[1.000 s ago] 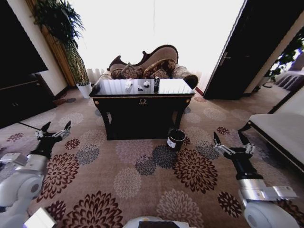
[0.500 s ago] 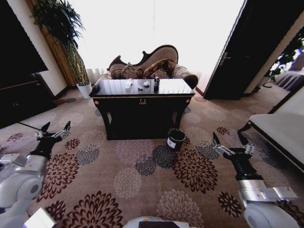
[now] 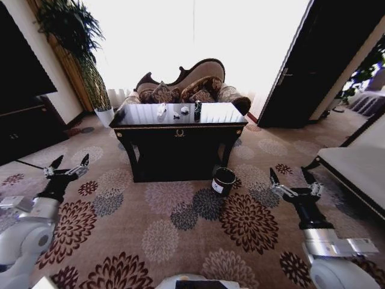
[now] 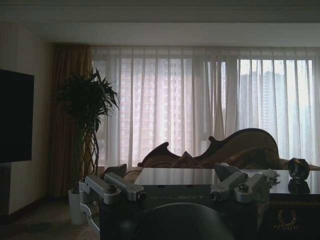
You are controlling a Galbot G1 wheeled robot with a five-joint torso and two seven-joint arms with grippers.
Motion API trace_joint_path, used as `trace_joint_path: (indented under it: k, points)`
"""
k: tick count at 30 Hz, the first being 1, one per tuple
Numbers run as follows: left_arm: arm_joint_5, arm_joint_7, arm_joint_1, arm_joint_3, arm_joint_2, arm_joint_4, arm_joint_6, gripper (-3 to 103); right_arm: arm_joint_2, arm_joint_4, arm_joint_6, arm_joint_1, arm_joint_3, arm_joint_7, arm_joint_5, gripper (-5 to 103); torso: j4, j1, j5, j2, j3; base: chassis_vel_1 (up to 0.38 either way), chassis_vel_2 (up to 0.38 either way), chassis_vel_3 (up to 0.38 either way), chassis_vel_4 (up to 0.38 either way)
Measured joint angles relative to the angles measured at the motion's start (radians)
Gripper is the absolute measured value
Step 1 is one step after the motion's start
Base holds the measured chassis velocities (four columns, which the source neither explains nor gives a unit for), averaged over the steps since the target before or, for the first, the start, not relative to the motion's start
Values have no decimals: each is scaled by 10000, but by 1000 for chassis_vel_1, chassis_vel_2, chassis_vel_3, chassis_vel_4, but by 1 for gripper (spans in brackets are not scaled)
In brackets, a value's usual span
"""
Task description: Move to the front of the table and place the trash on the table into the trash bin.
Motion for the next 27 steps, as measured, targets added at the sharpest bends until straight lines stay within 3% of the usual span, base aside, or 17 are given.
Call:
trace_joint_path:
  k: [22,27]
  points:
    - [-13,28,139,-94,-50,22,-96,99,56,-107,-2,7,-49,82,-76,100,-5,-4,-4,0,-2,-228,224,224,-221]
    - [-12,30,135,-96,-50,31,-100,99,51,-164,-14,21,-66,121,-103,100,5,-2,3,-1,-1,-200,222,235,-190]
